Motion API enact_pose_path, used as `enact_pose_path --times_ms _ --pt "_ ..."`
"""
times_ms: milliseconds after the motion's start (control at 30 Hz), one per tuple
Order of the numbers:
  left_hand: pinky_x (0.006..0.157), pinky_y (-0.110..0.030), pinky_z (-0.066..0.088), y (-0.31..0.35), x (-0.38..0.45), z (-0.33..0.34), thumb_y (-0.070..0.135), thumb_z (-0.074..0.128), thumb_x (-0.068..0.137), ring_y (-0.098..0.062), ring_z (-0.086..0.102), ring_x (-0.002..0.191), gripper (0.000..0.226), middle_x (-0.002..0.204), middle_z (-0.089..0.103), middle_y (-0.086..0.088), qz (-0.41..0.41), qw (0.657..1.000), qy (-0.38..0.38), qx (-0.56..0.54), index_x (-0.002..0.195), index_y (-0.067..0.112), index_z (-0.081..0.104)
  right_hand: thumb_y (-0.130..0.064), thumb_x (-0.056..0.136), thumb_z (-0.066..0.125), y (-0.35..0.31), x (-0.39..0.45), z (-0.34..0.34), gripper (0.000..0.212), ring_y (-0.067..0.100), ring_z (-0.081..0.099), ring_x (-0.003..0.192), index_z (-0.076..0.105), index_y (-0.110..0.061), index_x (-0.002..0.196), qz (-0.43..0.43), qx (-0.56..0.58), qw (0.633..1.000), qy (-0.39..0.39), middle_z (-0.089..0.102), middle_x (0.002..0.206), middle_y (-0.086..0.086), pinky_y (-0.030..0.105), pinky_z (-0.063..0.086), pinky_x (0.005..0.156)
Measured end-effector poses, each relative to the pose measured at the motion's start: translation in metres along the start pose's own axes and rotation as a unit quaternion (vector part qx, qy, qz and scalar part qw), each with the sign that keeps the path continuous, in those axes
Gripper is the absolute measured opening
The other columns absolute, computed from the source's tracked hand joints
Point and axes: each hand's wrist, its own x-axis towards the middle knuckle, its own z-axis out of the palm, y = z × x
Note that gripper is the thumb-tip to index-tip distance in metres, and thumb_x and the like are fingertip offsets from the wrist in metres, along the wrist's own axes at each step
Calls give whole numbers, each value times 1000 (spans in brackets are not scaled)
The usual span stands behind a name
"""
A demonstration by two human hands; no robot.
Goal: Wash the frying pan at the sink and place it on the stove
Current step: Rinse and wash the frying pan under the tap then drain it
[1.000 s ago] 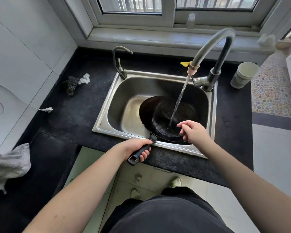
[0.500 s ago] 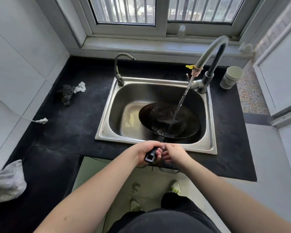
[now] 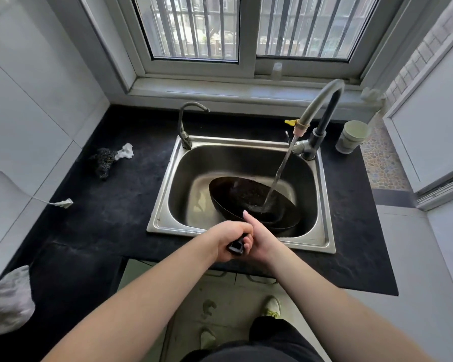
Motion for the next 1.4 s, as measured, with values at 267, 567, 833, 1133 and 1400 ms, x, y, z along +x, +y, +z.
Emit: enact_pose_path --times_ms 267,567,833,1133,1400 --pt "33 -18 38 -39 -5 -24 -3 43 88 -11 43 34 12 56 44 -8 150 965 104 187 83 8 45 -55 87 54 24 -2 20 42 19 49 34 65 -15 81 44 -157 986 -25 54 56 4 17 36 32" --pt "35 -24 43 -58 -15 -57 4 52 79 -15 49 32 12 52 53 -6 213 928 120 282 85 13 48 -52 86 60 47 16 39 46 24 56 63 72 -18 58 -38 -119 992 33 64 60 1 33 41 64" --pt "33 -23 43 -74 -14 -66 19 51 72 -20 53 29 8 40 55 -1 248 895 148 339 80 16 49 -30 90 57 58 19 37 35 19 60 65 75 -12 66 -73 -148 986 36 69 67 0 30 47 65" --pt "34 -29 47 -69 -20 -59 25 50 72 -24 57 33 12 44 59 -2 243 887 171 354 80 16 50 -32 86 55 54 10 43 37 17 56 57 76 -17 58 -83 -189 976 74 65 61 -2 29 41 59" --pt "34 -25 45 -41 -37 -38 0 47 85 -15 49 33 13 51 51 -6 195 933 126 274 74 6 48 -42 87 49 41 -19 55 38 19 35 30 70 -21 63 -2 -244 966 84 46 50 -2 14 31 35"
